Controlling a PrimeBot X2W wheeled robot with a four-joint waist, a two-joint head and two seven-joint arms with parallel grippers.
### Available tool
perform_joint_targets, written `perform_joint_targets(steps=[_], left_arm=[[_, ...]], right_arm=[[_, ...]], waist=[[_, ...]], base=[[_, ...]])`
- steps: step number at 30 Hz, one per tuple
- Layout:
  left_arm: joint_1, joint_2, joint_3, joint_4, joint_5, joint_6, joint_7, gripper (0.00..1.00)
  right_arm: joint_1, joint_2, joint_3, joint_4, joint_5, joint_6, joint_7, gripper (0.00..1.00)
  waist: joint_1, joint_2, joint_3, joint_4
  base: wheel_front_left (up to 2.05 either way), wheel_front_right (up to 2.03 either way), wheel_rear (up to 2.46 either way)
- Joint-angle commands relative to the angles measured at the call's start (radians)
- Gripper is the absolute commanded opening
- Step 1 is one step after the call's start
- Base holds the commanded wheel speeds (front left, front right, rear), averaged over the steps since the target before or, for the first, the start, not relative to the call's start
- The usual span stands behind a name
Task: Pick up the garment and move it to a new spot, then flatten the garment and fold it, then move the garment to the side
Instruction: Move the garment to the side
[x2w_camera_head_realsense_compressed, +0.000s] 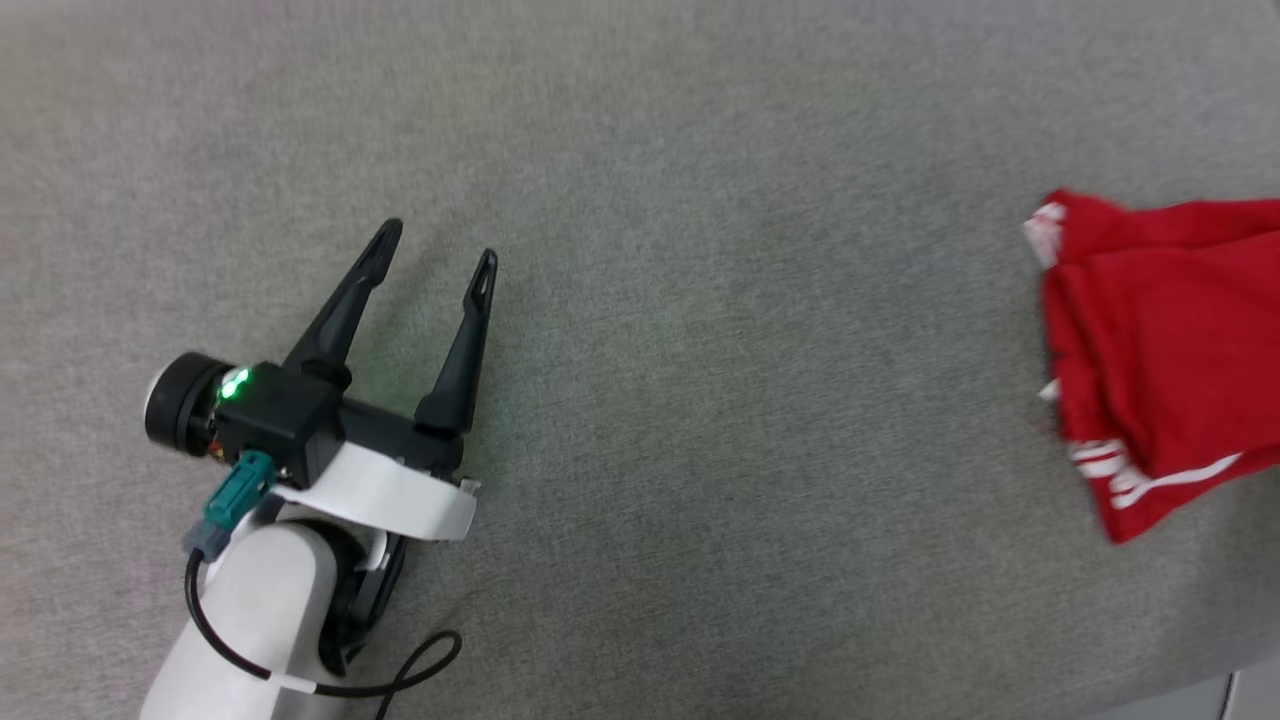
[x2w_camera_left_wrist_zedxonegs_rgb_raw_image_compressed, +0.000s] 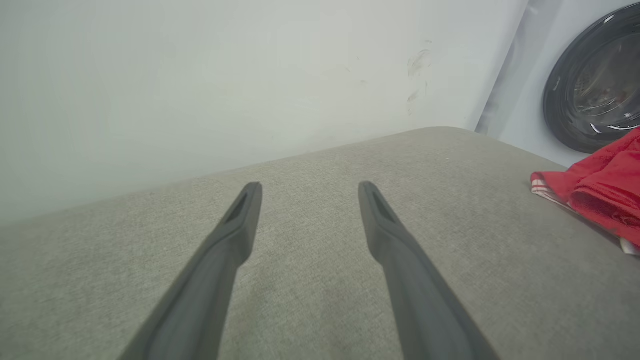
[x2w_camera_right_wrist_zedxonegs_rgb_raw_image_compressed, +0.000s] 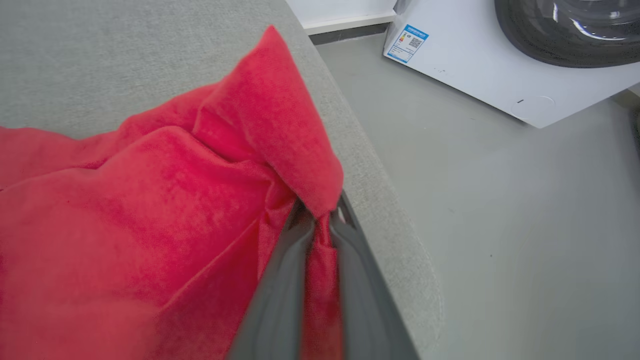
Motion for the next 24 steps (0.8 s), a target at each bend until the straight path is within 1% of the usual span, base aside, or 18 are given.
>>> perform_joint_targets(steps=[1, 5, 9, 10, 11, 12, 13, 15, 16, 17, 21, 24], left_arm=[[-0.03, 0.006, -0.004, -0.008, 0.005, -0.007, 0.002, 1.0], [-0.072, 0.005, -0.02, -0.015, 0.01, -0.019, 0.002, 1.0], [-0.103, 0.004, -0.033, -0.011, 0.01, -0.032, -0.006, 1.0], [-0.107, 0.004, -0.037, -0.007, 0.008, -0.035, -0.009, 1.0], [-0.111, 0.002, -0.041, -0.003, 0.007, -0.034, -0.01, 1.0], [-0.114, -0.002, -0.045, 0.0, 0.006, -0.036, -0.012, 1.0], [-0.117, -0.004, -0.048, 0.001, 0.007, -0.036, -0.013, 1.0], [-0.117, -0.009, -0.053, 0.009, 0.006, -0.037, -0.018, 1.0], [-0.113, -0.017, -0.058, 0.025, 0.001, -0.039, -0.024, 1.0], [-0.109, -0.019, -0.059, 0.032, -0.001, -0.038, -0.028, 1.0], [-0.086, -0.028, -0.059, 0.059, -0.007, -0.031, -0.036, 1.0], [-0.072, -0.035, -0.056, 0.074, -0.014, -0.025, -0.041, 1.0]], right_arm=[[-0.034, -0.016, -0.03, 0.008, -0.03, -0.001, -0.006, 0.0], [-0.076, -0.047, -0.105, 0.027, -0.127, -0.001, -0.021, 0.0], [-0.111, -0.025, -0.158, 0.052, -0.19, -0.001, -0.053, 0.0], [-0.117, -0.019, -0.175, 0.06, -0.205, -0.001, -0.064, 0.1], [-0.125, -0.009, -0.195, 0.069, -0.212, -0.001, -0.075, 0.25], [-0.132, -0.001, -0.209, 0.074, -0.225, -0.001, -0.09, 0.5], [-0.137, 0.007, -0.222, 0.083, -0.239, -0.001, -0.103, 1.0], [-0.138, 0.02, -0.243, 0.099, -0.265, -0.001, -0.126, 1.0], [-0.142, 0.028, -0.273, 0.112, -0.292, -0.001, -0.16, 1.0], [-0.142, 0.033, -0.284, 0.112, -0.298, -0.001, -0.172, 1.0], [-0.115, 0.044, -0.294, 0.082, -0.338, -0.001, -0.224, 1.0], [-0.096, 0.059, -0.288, 0.063, -0.333, -0.001, -0.25, 1.0]], waist=[[-0.0003, 0.0, 0.058, 0.016], [-0.0003, 0.0, 0.1, 0.042], [-0.0003, 0.0, 0.125, 0.062], [-0.0003, 0.0, 0.128, 0.067], [-0.0003, 0.0, 0.13, 0.072], [-0.0003, 0.0, 0.132, 0.077], [-0.0003, 0.0, 0.134, 0.082], [-0.0003, 0.0, 0.132, 0.091], [-0.0003, 0.0, 0.122, 0.103], [-0.0003, 0.0, 0.115, 0.106], [-0.0003, 0.0, 0.069, 0.12], [-0.0003, 0.0, 0.037, 0.127]], base=[[0.0, 0.0, 0.0], [0.0, 0.0, 0.0], [0.0, 0.0, 0.0], [0.0, 0.0, 0.0], [0.0, 0.0, 0.0], [0.0, 0.0, 0.0], [0.0, 0.0, 0.0], [0.0, 0.0, 0.0], [0.0, 0.0, 0.0], [0.0, 0.0, 0.0], [0.0, 0.0, 0.0], [0.0, 0.0, 0.0]])
